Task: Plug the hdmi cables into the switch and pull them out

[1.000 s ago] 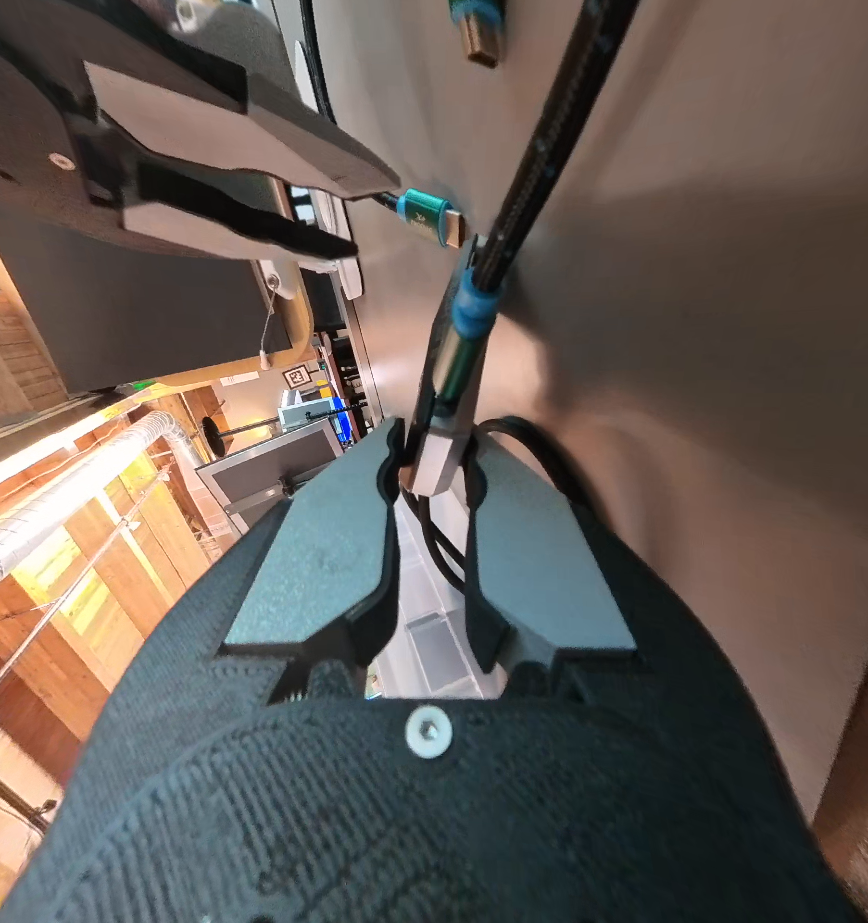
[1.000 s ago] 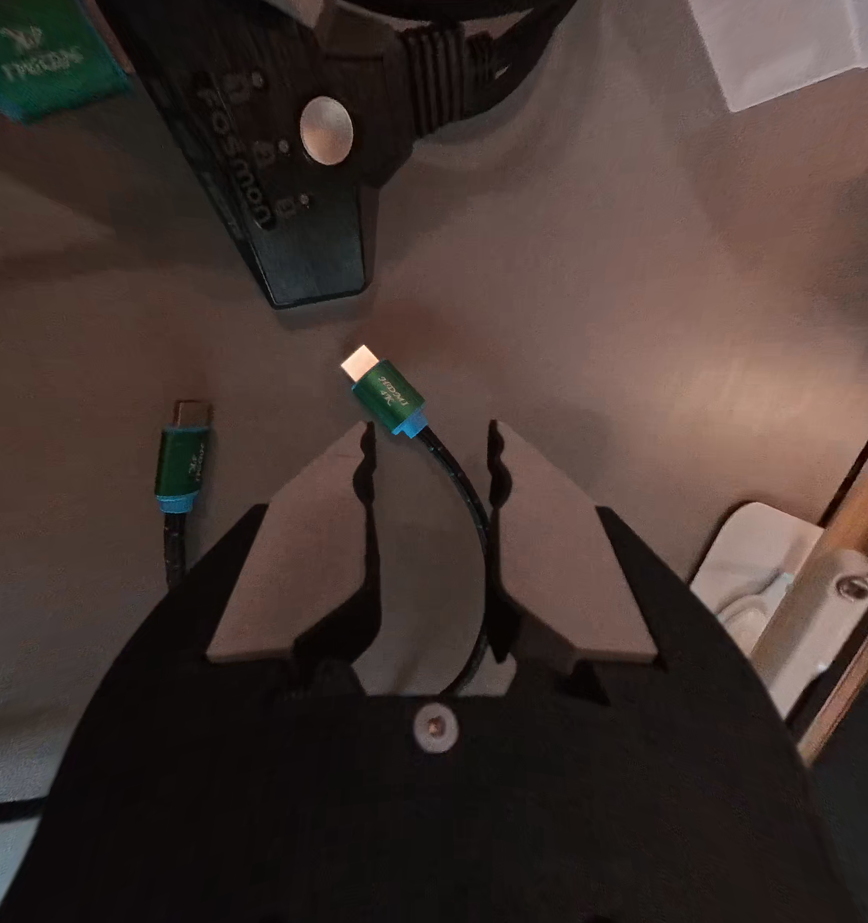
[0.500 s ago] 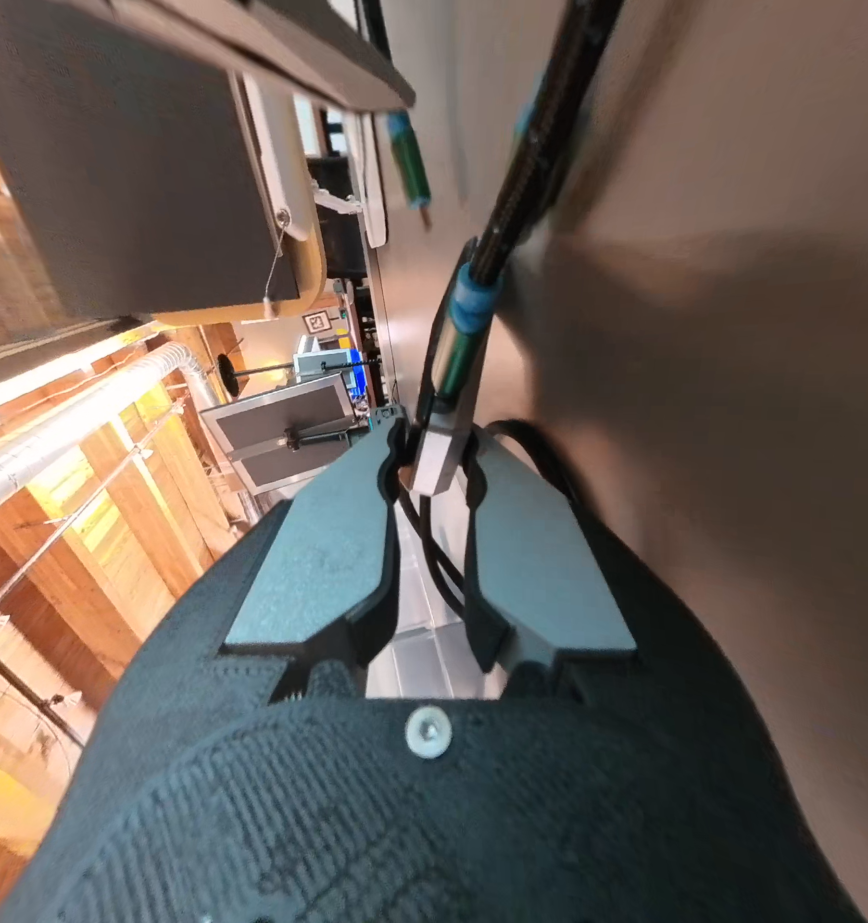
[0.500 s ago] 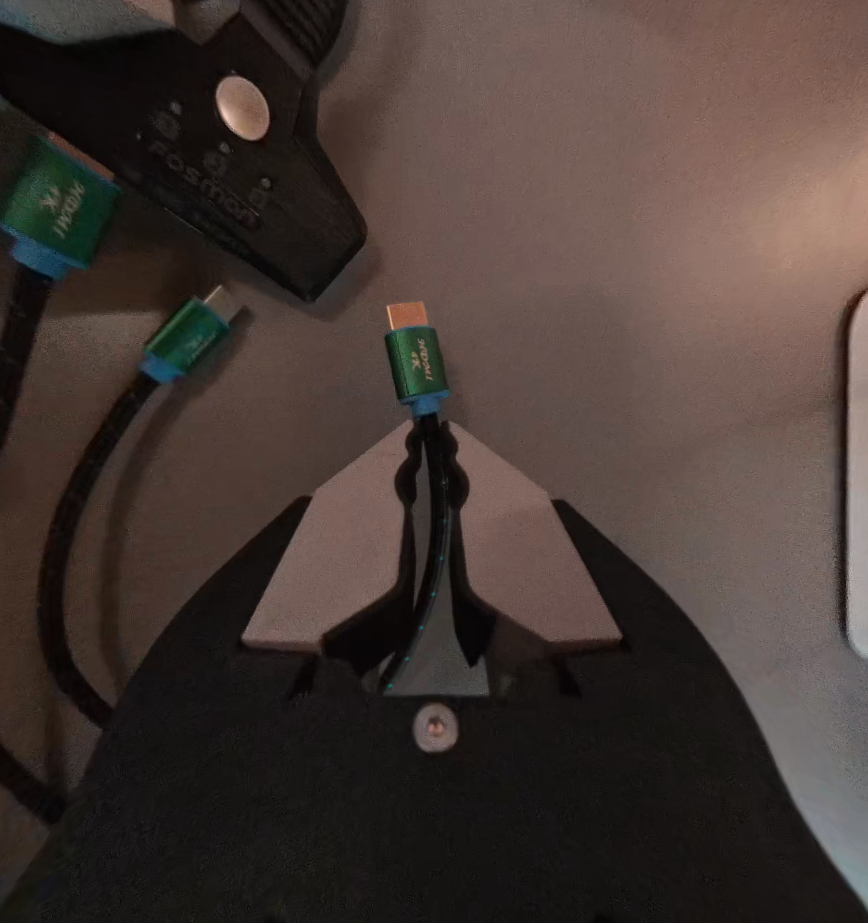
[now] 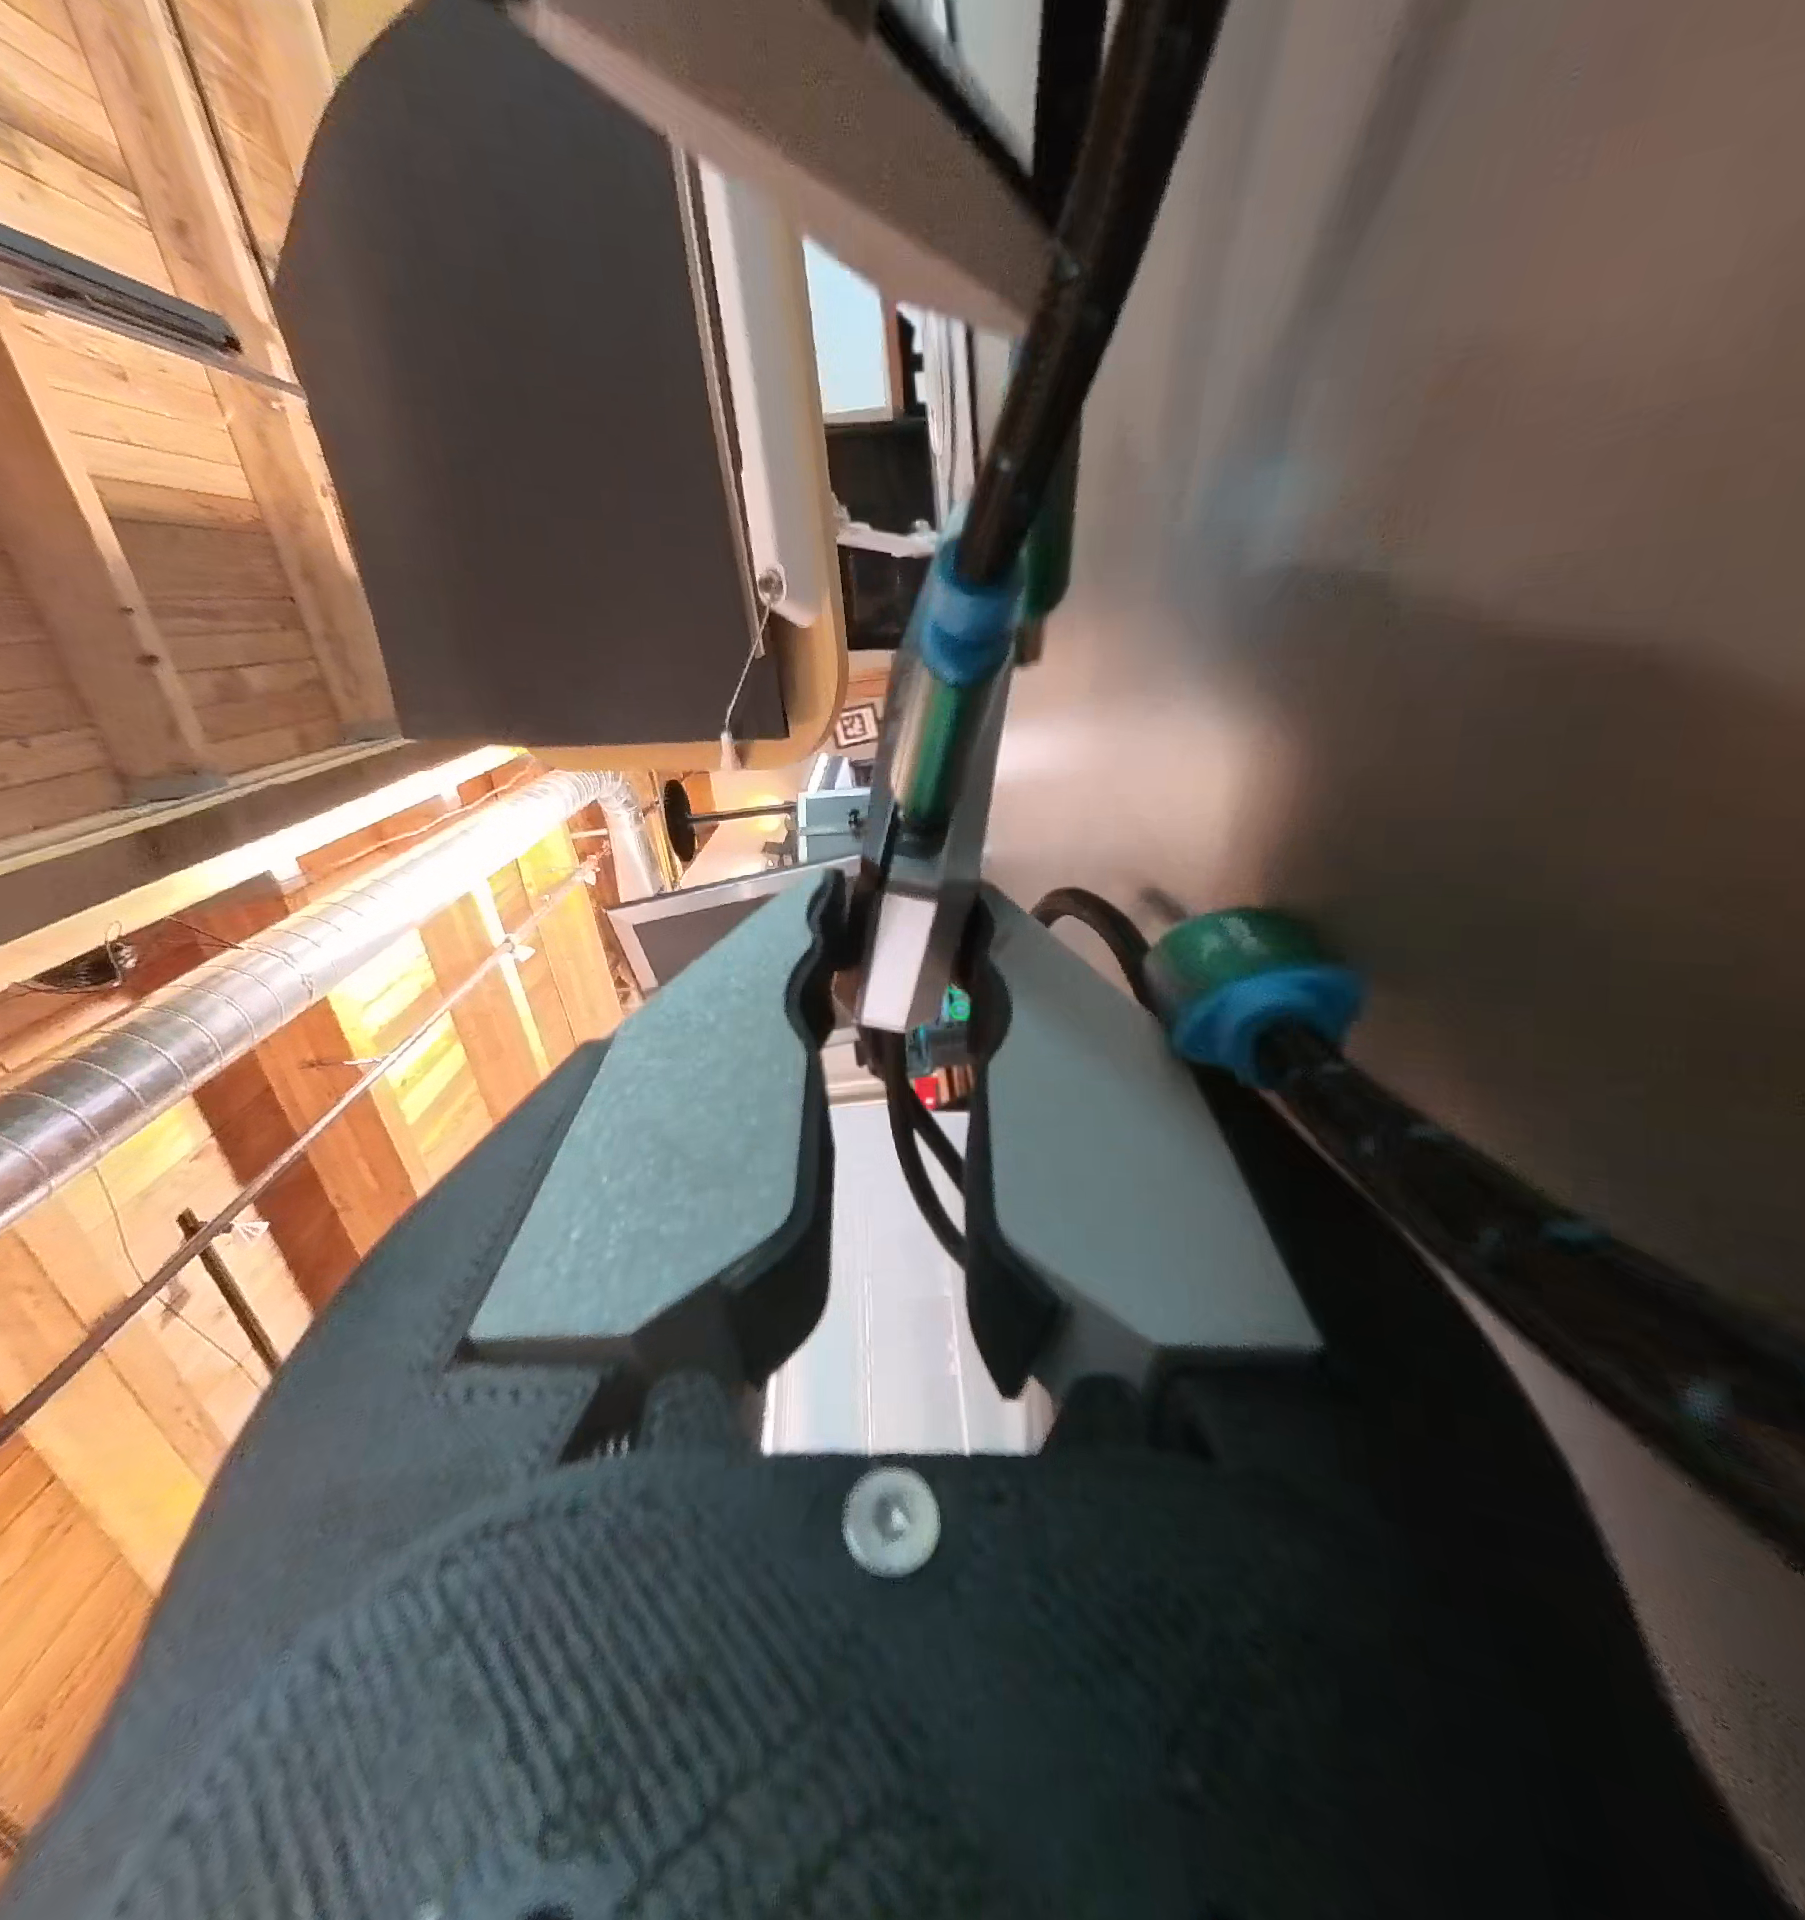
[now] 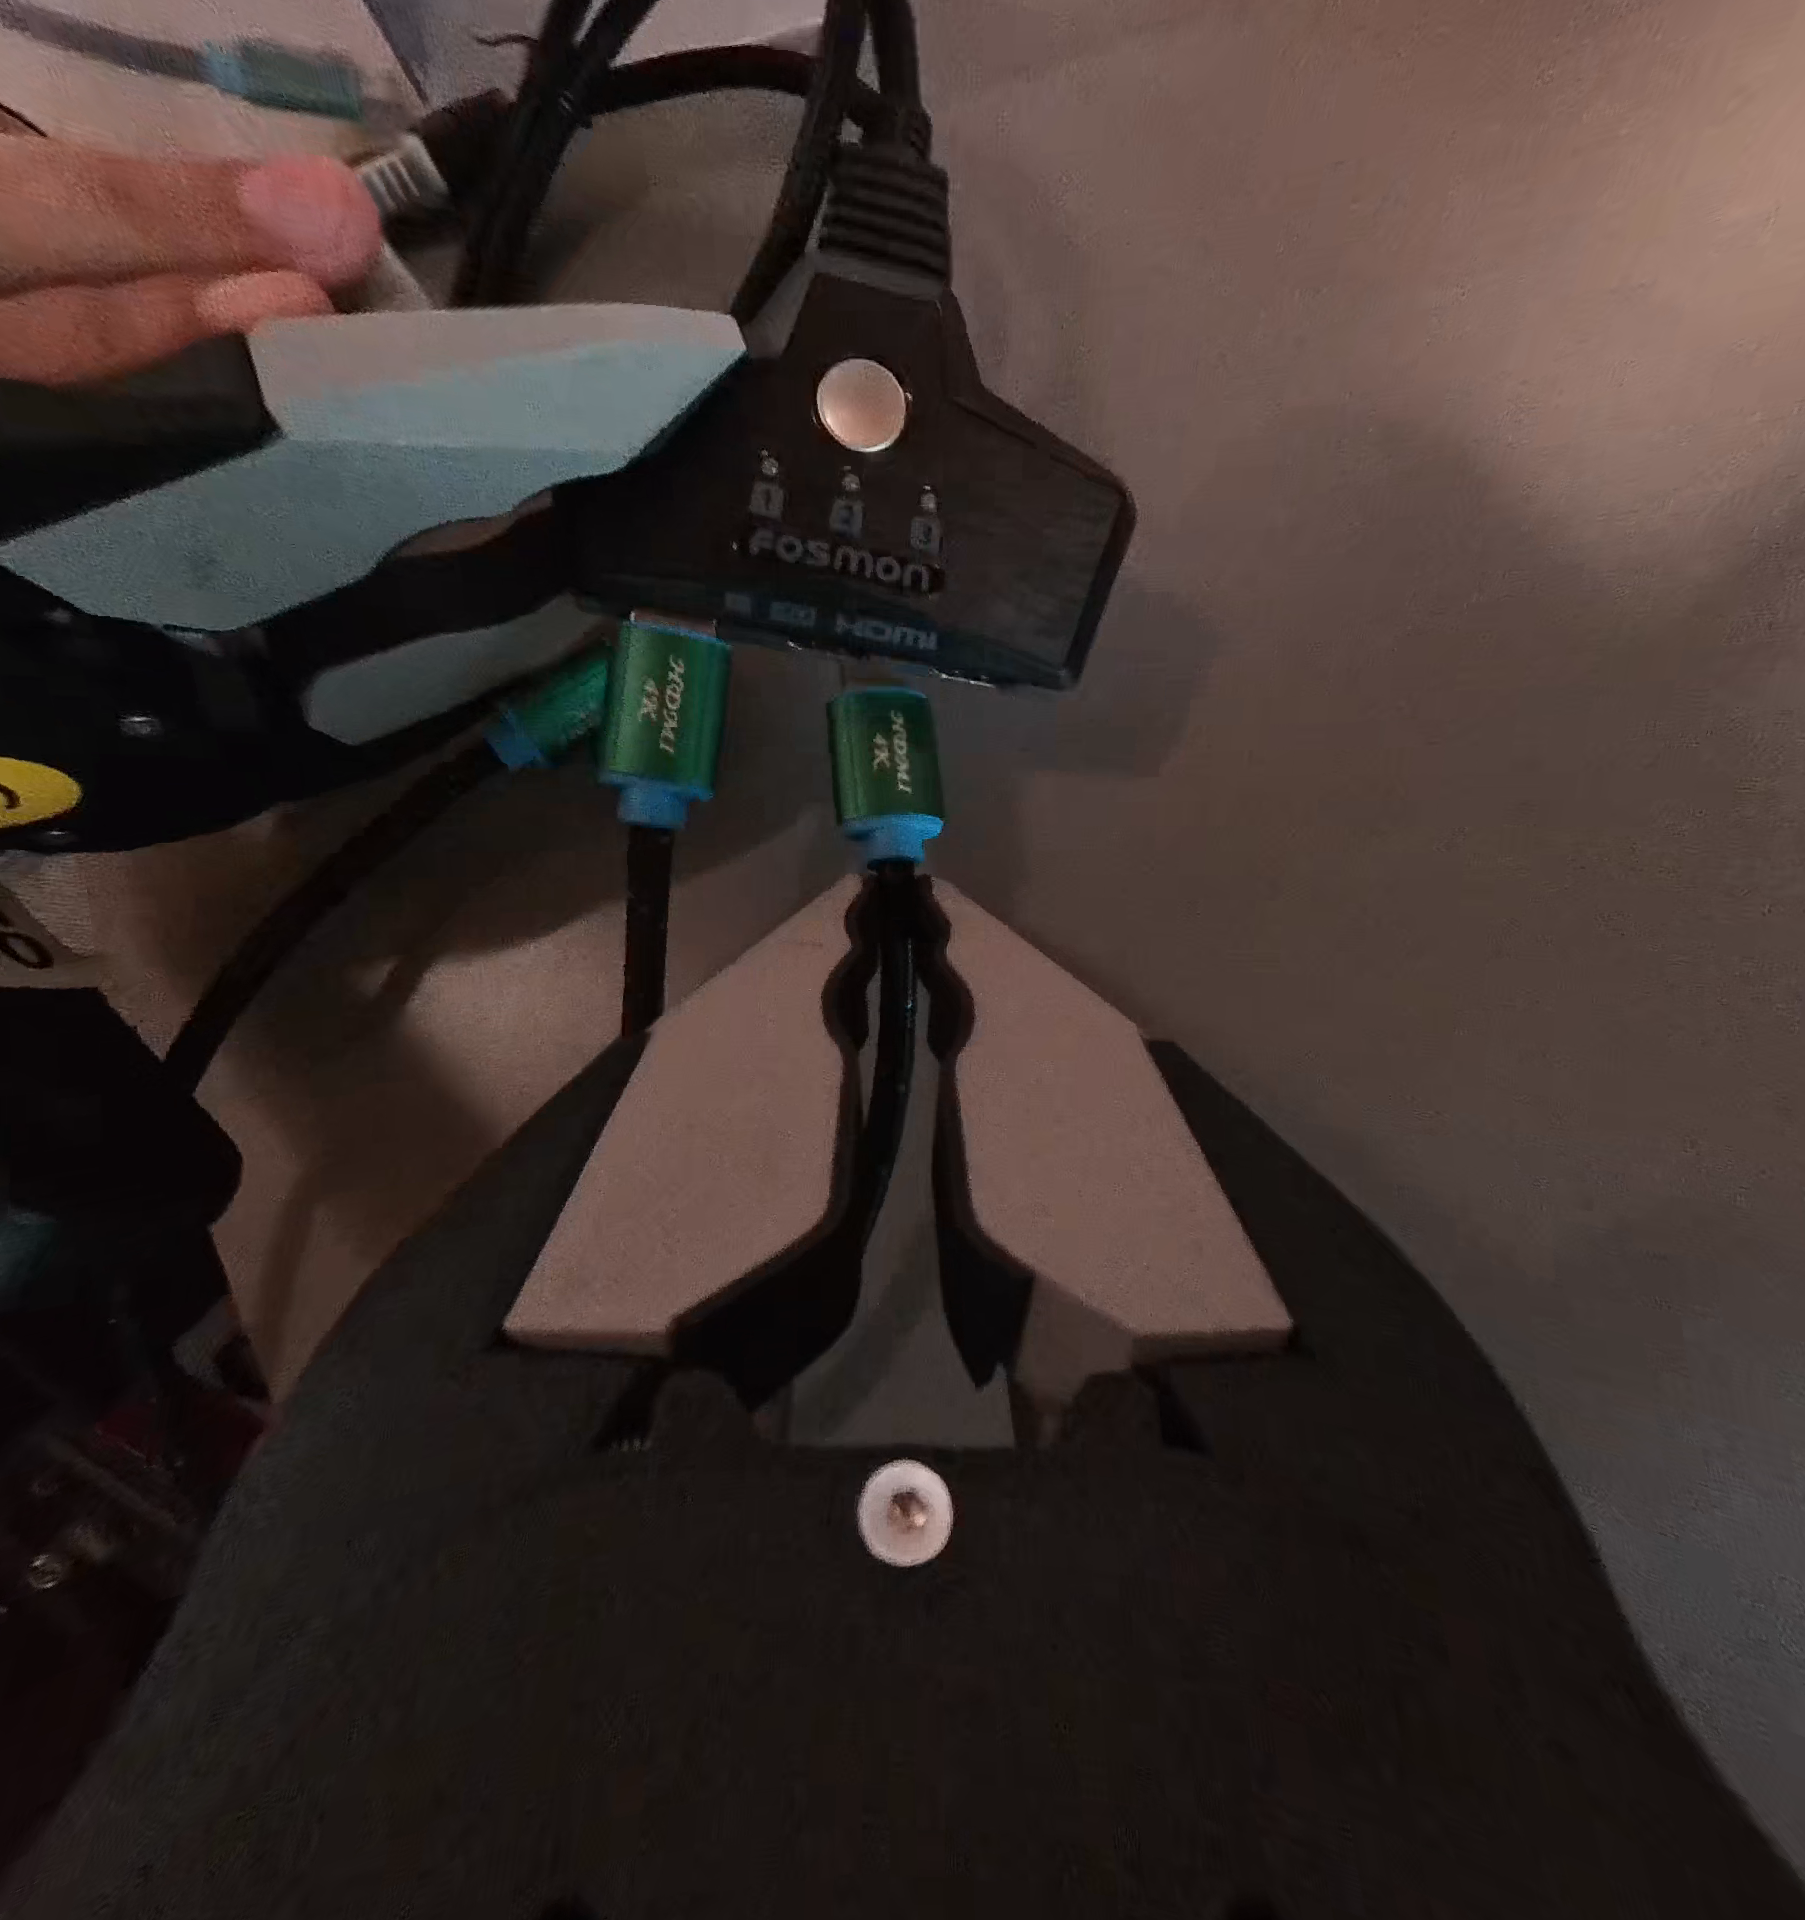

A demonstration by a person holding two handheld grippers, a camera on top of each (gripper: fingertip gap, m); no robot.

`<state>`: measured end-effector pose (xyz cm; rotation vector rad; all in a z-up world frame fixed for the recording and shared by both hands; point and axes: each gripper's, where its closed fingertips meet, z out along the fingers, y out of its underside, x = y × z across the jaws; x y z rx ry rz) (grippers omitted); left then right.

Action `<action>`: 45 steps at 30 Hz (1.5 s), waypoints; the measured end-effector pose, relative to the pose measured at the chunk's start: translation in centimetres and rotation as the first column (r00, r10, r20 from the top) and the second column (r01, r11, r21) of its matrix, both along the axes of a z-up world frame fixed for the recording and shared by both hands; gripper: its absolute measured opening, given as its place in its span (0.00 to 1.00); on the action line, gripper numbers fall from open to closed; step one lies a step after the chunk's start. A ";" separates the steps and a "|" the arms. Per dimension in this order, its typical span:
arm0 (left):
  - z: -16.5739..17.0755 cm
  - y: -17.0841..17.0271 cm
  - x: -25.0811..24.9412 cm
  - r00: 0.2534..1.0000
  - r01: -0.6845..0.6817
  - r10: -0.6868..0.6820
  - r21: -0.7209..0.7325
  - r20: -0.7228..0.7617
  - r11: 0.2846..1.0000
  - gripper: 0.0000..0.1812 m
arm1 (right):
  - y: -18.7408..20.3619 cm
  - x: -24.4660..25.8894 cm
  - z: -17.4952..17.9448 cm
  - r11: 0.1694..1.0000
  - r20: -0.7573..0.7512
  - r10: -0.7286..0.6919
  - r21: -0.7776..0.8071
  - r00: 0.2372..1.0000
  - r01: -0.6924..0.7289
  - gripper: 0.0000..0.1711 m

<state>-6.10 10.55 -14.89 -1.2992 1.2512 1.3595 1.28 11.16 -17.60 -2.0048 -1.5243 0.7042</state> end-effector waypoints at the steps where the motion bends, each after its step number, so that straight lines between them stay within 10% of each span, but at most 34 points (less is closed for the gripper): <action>1: -0.1 0.0 0.1 1.000 0.002 -0.002 0.001 0.002 1.000 0.11 | -0.2 -0.1 -0.1 1.000 -0.012 0.001 -0.010 1.000 -0.001 0.02; 45: -0.9 0.8 -1.0 0.997 -0.067 0.068 -0.040 0.036 0.997 0.11 | -0.9 -0.5 -0.3 0.993 -0.147 -0.074 -0.106 0.986 0.059 0.02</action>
